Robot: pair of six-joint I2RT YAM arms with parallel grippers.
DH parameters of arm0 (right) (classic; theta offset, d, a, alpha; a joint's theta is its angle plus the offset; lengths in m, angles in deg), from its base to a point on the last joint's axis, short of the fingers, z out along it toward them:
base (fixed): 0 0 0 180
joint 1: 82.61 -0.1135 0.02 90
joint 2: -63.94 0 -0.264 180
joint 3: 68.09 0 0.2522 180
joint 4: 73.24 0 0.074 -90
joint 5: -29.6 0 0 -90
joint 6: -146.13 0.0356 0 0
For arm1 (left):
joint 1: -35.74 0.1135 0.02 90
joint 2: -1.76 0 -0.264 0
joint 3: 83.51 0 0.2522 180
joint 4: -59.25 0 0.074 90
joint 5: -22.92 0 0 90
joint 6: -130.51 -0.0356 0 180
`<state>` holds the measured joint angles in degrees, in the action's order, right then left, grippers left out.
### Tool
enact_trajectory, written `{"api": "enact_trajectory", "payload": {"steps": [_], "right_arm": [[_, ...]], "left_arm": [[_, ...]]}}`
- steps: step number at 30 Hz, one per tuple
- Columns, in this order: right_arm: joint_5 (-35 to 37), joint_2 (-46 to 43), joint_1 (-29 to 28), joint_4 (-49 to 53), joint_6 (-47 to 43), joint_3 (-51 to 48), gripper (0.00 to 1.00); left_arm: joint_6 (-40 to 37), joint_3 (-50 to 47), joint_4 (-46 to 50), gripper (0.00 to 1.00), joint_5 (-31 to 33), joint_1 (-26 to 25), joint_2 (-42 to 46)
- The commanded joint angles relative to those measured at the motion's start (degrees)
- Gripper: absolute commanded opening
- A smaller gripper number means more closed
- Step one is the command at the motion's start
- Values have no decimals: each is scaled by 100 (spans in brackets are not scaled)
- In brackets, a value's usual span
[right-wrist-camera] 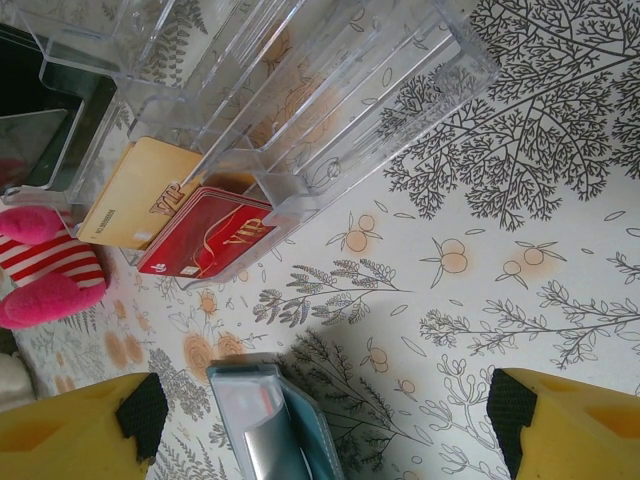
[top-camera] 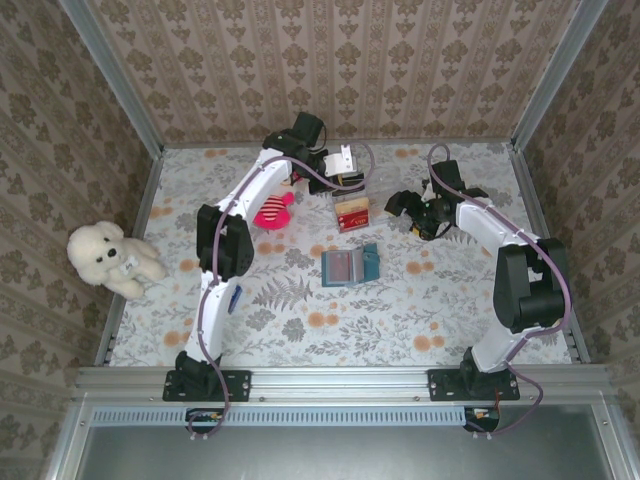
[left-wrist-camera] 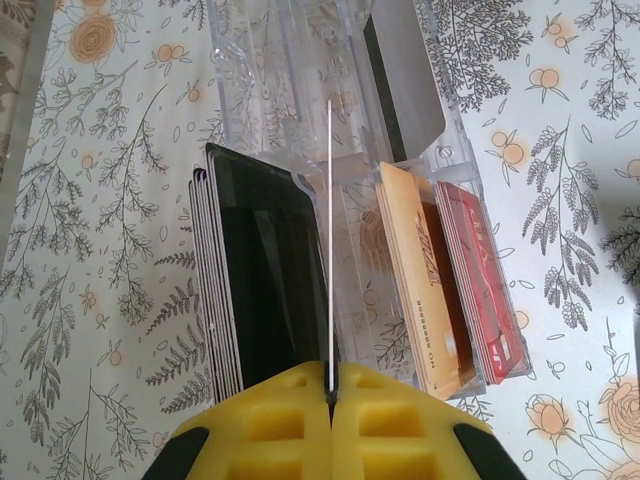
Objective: Take the credit cards out of the card holder
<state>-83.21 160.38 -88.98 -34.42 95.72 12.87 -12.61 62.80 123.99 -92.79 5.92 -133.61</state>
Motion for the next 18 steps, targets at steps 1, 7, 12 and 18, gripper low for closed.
{"api": "enact_trajectory", "payload": {"steps": [1,7,12,18], "right_arm": [[-118,-106,13,53,100,-38,86],[-141,-48,13,32,114,-28,86],[-97,-29,4,36,93,-24,86],[-104,-3,4,39,95,-14,86]], "left_arm": [[198,-203,-329,0,-74,29,117],[452,-925,-1224,0,110,52,539],[504,-966,-1181,0,295,20,510],[531,-1182,-1382,0,8,37,763]]}}
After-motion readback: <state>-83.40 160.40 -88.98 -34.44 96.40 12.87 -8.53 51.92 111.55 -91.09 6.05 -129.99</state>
